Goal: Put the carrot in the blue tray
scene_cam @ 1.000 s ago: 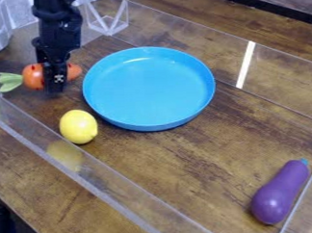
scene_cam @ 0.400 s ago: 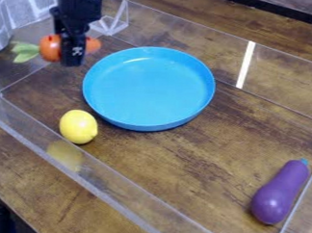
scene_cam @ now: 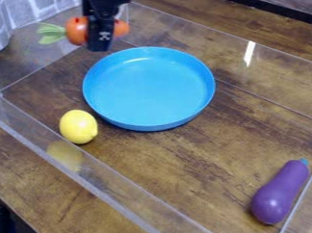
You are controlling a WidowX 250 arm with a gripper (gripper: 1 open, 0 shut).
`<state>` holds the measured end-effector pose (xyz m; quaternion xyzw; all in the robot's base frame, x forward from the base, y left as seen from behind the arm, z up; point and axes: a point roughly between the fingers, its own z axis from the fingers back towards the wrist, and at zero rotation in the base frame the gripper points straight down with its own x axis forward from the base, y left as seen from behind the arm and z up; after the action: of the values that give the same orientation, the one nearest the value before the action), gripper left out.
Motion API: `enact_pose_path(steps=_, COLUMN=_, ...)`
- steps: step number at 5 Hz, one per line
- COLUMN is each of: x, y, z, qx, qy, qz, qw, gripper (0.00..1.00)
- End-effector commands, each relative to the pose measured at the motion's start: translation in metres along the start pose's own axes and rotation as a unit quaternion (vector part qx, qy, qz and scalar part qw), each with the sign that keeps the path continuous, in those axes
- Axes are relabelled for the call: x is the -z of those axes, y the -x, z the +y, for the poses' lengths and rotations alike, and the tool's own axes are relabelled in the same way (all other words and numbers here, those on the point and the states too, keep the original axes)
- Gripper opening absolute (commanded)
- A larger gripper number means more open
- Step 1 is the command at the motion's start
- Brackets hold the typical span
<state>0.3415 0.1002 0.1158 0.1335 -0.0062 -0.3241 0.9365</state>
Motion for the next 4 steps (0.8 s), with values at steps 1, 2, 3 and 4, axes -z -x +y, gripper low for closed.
enact_pose_path(steps=1, x=-0.04, y=-0.017, z=-0.007, qx=0.02, qy=-0.038, qz=-0.045, qw=0.998, gripper=0.0)
enact_pose_path(steps=2, x=-0.043, y=-0.028, z=-0.02, qx=0.036, qy=-0.039, qz=-0.057, qw=0.997, gripper=0.0)
enact_pose_path(steps=3, x=-0.044, y=-0.034, z=-0.033, qx=0.049, qy=-0.04, qz=-0.064, qw=0.996, gripper=0.0)
enact_pose_path(steps=4, x=-0.044, y=-0.036, z=-0.04, qx=0.055, qy=-0.042, qz=-0.066, qw=0.9954, gripper=0.0)
